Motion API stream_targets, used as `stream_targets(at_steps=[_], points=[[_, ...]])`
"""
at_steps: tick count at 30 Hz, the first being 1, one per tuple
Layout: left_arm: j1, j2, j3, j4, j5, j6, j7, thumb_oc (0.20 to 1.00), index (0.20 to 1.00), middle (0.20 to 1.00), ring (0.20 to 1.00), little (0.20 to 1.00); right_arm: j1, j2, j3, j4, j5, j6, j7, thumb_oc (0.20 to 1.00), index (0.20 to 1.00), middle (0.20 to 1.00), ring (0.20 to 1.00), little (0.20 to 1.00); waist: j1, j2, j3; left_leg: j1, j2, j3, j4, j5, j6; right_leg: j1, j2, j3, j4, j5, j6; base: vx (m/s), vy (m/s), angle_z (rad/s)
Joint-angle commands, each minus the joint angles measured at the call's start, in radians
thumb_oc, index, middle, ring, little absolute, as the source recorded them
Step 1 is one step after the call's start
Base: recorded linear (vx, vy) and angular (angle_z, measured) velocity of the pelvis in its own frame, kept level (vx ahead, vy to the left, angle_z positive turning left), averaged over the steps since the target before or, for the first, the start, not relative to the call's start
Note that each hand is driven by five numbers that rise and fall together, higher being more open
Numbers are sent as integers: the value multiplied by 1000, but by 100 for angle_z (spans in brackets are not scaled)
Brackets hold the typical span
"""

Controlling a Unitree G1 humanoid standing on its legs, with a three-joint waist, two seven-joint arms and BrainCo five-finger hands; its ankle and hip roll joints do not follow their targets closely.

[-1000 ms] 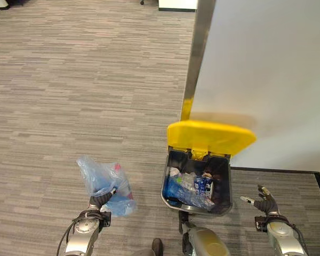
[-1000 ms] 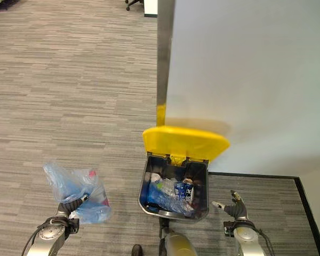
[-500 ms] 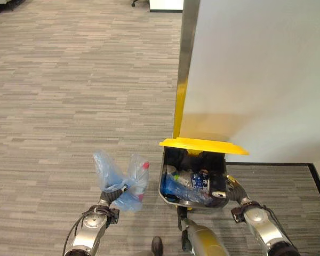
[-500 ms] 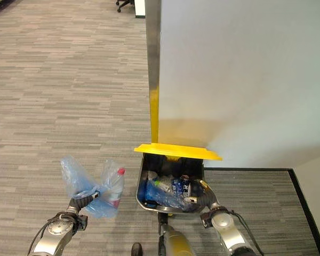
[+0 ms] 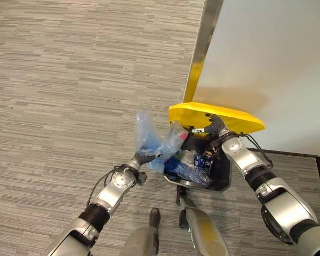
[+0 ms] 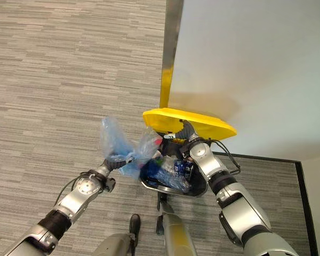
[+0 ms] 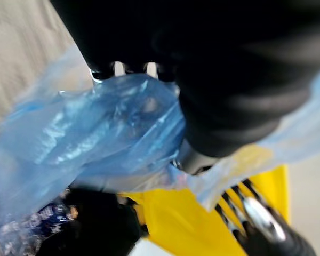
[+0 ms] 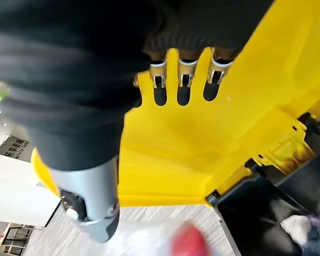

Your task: Gather garbage on tea table into small bin, then transfer packed bag to large trash can.

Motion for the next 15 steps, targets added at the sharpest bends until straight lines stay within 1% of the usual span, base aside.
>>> stream_targets(at_steps=[1, 2, 5, 7, 8, 9, 10, 11, 15], points=[[-9, 13, 34, -59, -17, -79, 4, 200, 200, 200, 200, 200, -77, -18, 28, -56, 30, -48, -52, 1000, 1000, 1000, 1000, 1000, 6, -18, -11, 48, -73, 59, 106, -197, 38, -61, -3, 65, 14, 81, 63, -129, -34, -7], [-69, 7, 5, -67, -23, -83, 14, 200, 200, 200, 200, 200, -118, -25, 40, -54, 33, -48, -60, 1000, 1000, 1000, 1000, 1000, 4, -19, 6, 34, -74, 66, 116, -196, 38, -72, -2, 66, 20, 83, 65, -138, -32, -9], [-179, 23, -54, -52, 32, -88, 36, 200, 200, 200, 200, 200, -204, -35, 67, -36, 41, -50, -68, 1000, 1000, 1000, 1000, 1000, 0, -23, 37, -6, -70, 93, 148, -201, 38, -103, -3, 69, 38, 83, 71, -105, -18, -19], [-241, 16, -82, 48, 77, -69, 65, 200, 200, 200, 200, 200, -260, -43, 94, -26, 49, -47, -67, 1000, 1000, 1000, 1000, 1000, -5, -28, 65, -48, -63, 122, 185, -209, 37, -134, -8, 61, 54, 79, 77, -76, -19, -39], [-280, -6, -101, 136, 112, -54, 74, 200, 200, 200, 200, 200, -286, -47, 104, -29, 66, -44, -71, 1000, 1000, 1000, 1000, 1000, -13, -29, 77, -79, -59, 136, 211, -215, 36, -157, -14, 57, 67, 76, 75, -33, -15, -32], [-282, -7, -102, 138, 112, -55, 75, 200, 200, 200, 200, 200, -287, -48, 104, -29, 66, -44, -71, 1000, 1000, 1000, 1000, 1000, -12, -29, 77, -81, -59, 137, 212, -216, 36, -159, -14, 57, 68, 76, 74, -13, -18, -40], [-319, -34, -118, 236, 143, -37, 85, 200, 200, 200, 200, 200, -306, -47, 116, -51, 76, -48, -81, 1000, 1000, 1000, 1000, 1000, -31, -25, 95, -112, -59, 145, 233, -221, 35, -186, -17, 59, 78, 76, 72, -3, -8, -25], [-321, -35, -118, 238, 143, -38, 85, 200, 200, 200, 200, 200, -306, -48, 116, -52, 76, -48, -81, 1000, 1000, 1000, 1000, 1000, -31, -25, 95, -114, -58, 145, 234, -221, 35, -188, -17, 59, 79, 76, 72, 0, -8, -20], [-347, -47, -102, 362, 191, -16, 128, 200, 200, 200, 200, 200, -310, -36, 117, -89, 95, -59, -99, 1000, 1000, 1000, 1000, 1000, -52, -19, 109, -149, -55, 165, 255, -230, 34, -221, -18, 53, 88, 77, 70, 6, -2, -2]])
